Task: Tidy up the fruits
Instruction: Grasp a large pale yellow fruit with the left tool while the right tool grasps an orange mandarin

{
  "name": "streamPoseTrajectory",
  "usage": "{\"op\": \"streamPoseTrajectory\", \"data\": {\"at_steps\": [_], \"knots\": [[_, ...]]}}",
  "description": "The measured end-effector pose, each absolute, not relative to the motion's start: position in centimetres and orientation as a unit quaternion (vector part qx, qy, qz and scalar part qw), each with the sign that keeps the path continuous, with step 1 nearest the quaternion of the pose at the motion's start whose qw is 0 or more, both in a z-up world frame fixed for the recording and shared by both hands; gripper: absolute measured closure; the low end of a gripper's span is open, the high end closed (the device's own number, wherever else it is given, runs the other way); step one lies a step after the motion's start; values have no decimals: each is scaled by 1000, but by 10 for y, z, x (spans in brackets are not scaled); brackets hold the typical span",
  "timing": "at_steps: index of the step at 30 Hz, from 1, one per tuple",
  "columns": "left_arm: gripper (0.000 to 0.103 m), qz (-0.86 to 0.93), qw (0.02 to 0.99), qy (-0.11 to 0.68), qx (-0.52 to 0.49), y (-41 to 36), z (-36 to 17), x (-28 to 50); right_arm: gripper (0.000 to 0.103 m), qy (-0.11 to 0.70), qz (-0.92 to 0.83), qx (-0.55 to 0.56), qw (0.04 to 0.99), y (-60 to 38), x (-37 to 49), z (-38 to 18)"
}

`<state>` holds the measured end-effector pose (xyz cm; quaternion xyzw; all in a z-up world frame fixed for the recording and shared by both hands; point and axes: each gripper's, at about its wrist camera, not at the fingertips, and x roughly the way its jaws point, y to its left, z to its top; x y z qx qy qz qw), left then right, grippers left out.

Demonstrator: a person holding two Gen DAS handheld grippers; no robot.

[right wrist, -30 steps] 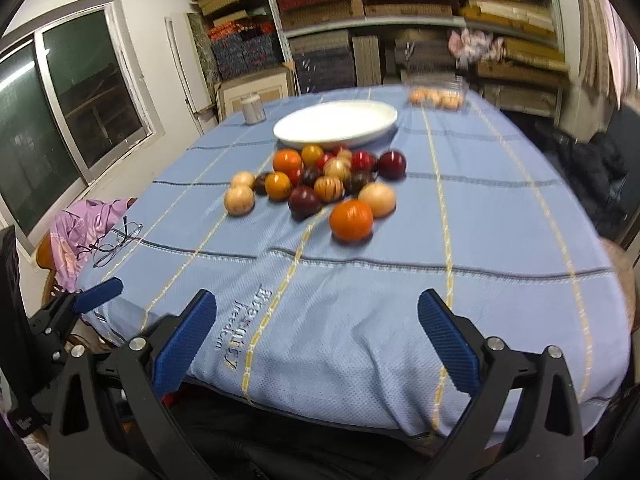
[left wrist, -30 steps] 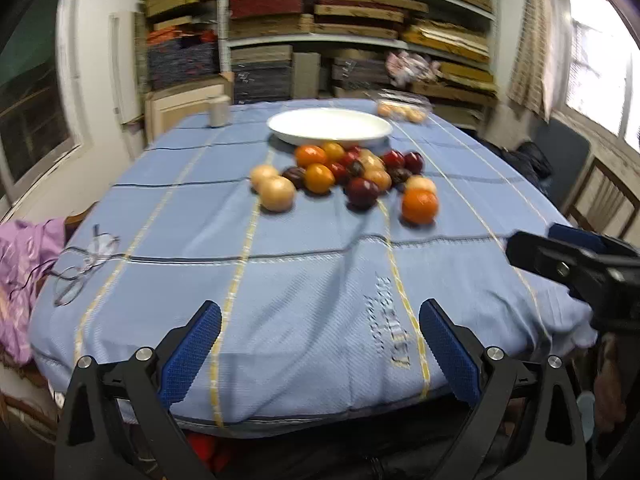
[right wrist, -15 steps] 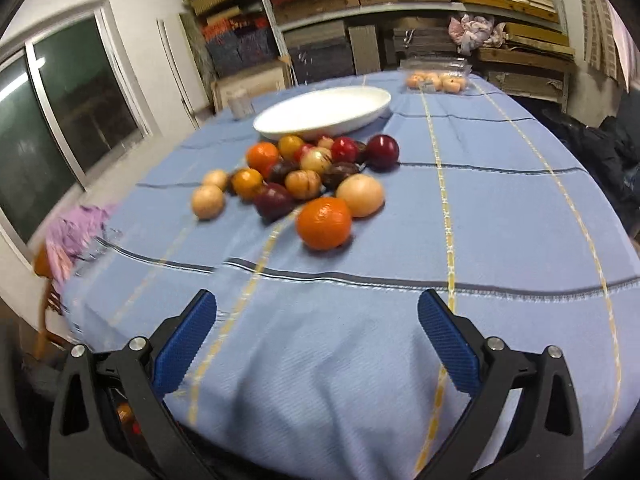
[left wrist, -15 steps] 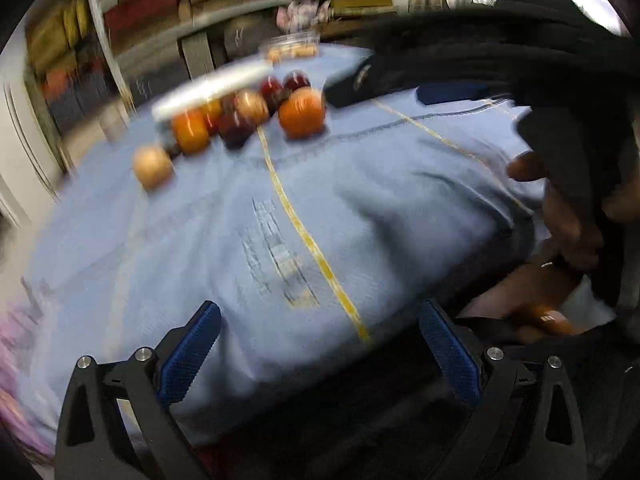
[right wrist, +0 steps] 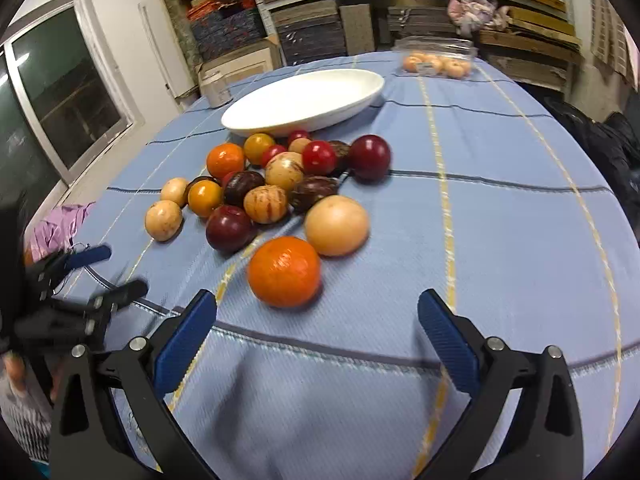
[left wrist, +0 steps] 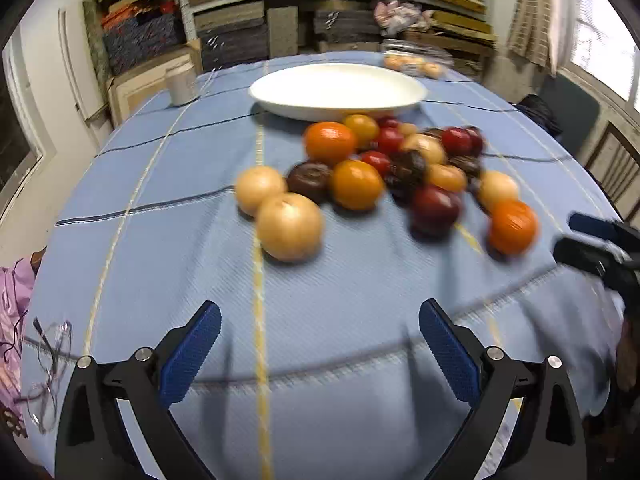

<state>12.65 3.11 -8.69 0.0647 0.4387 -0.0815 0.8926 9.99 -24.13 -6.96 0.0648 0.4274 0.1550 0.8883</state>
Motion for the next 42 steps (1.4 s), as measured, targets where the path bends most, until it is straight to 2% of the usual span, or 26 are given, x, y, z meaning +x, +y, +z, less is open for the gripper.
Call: {"op": "streamPoseTrajectory", "data": {"at_steps": [2,4,5,6,7,13,16,17,18,19,24,28,33,34,36,39,42], "knots": [[3,-79,888,449,52,38,-85,145,4,423,155,56,891,-236,104,-71],[3,-83,885,457,38,43,-85,159,8,418,156,50,894,-232,109,-71],[3,-83,884,459,31,45,-86,164,12,416,154,45,895,-230,111,-71],[3,-82,883,462,25,47,-87,169,22,415,151,38,896,-229,114,-71],[3,-82,881,466,18,46,-90,174,27,416,151,37,896,-228,117,-72],[3,-97,876,473,10,40,-96,186,27,429,163,42,887,-226,127,-78],[4,-101,876,471,20,35,-97,187,31,437,166,38,883,-223,131,-82],[8,-103,878,468,21,34,-98,188,32,438,167,35,883,-222,130,-82],[17,-105,878,467,21,34,-98,188,34,440,169,33,882,-220,130,-83],[21,-106,876,469,20,33,-100,190,36,440,170,32,881,-219,130,-83],[26,-102,881,462,26,31,-100,189,42,444,174,22,879,-214,131,-85],[28,-104,882,460,16,34,-100,190,52,451,178,20,874,-212,134,-88],[31,-103,883,457,12,35,-100,192,52,452,180,25,873,-213,135,-88],[33,-104,884,456,7,37,-99,193,53,451,181,27,873,-213,136,-88],[45,-103,885,454,-3,41,-99,193,57,447,185,29,875,-214,134,-88],[58,-104,886,451,-16,45,-98,193,57,439,186,29,879,-215,131,-86],[58,-106,886,450,-22,46,-97,193,58,434,185,26,881,-214,129,-84]]}}
